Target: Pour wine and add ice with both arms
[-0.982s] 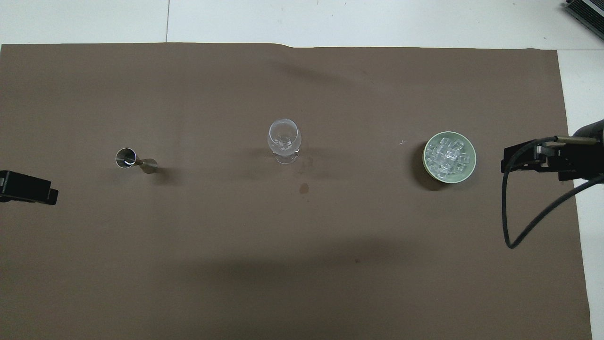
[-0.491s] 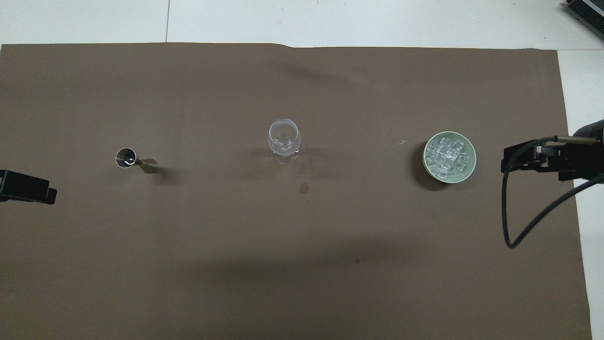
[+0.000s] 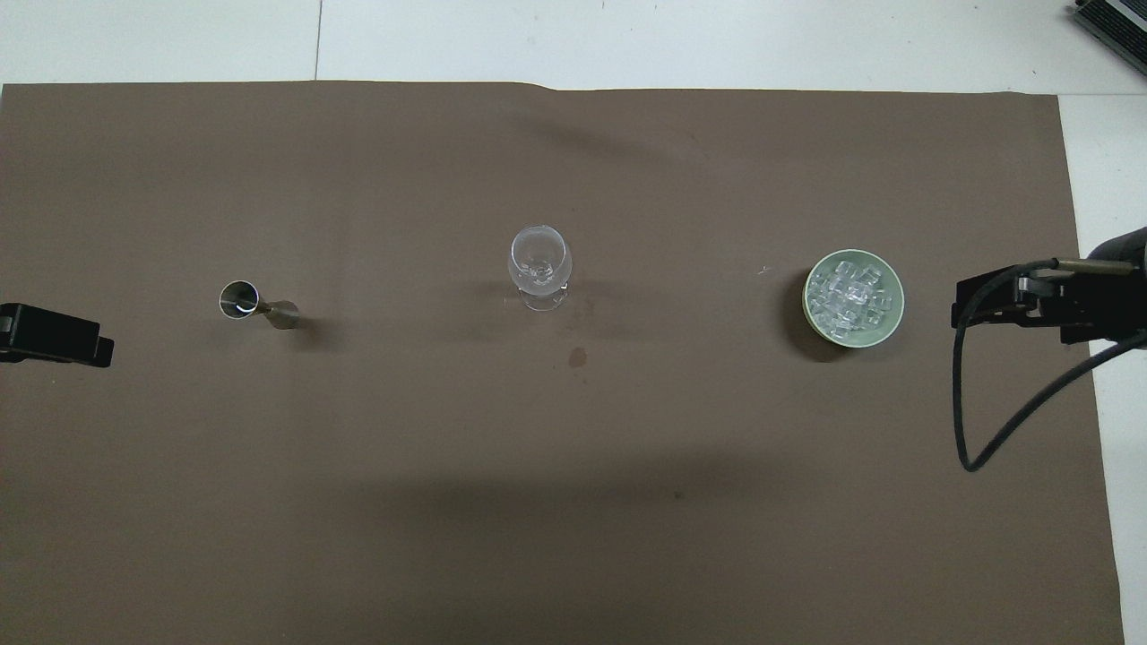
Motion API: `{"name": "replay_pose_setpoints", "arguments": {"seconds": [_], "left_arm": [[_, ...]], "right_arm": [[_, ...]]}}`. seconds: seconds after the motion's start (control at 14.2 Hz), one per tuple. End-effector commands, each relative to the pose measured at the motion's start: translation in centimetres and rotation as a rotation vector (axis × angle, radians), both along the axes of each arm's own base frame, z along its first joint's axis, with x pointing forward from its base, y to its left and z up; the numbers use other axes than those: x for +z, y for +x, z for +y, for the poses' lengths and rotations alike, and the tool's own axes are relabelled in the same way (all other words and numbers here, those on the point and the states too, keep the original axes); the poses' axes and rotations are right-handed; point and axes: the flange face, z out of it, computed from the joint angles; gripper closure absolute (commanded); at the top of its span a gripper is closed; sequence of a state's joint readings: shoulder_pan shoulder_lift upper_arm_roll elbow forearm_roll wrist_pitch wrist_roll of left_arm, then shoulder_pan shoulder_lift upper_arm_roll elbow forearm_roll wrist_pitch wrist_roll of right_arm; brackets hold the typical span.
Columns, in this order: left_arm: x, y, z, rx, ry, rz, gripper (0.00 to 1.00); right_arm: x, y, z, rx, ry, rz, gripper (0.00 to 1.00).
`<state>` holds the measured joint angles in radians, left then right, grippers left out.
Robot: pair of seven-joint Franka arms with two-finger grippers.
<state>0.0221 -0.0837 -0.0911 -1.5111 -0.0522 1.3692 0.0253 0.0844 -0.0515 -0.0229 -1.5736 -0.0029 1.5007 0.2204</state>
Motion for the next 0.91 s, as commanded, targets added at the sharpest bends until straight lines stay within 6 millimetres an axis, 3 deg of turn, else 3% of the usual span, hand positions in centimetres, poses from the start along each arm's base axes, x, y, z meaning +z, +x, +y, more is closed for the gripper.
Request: {"name": "replay_pose_setpoints", "arguments": {"seconds": [0.0,0.63,0.84], "left_arm": [[0.2,0.4,0.1,0.013,0.015,-0.019,0.00],[-5.9,5.7,4.1,0.147,-0.028,0.102,0.00],[-8.7,7.4,6.3,0.321,-0.060,0.165,0.00]], "right_arm": [[-0.1,-0.3,-0.4,0.007,0.028,0.004,0.00],[-0.1,-0.5,-0.4,0.001,0.027,0.012,0.00],[-0.1,-0.5,-0.3,0.005,0.027,0.012,0.00]]}}
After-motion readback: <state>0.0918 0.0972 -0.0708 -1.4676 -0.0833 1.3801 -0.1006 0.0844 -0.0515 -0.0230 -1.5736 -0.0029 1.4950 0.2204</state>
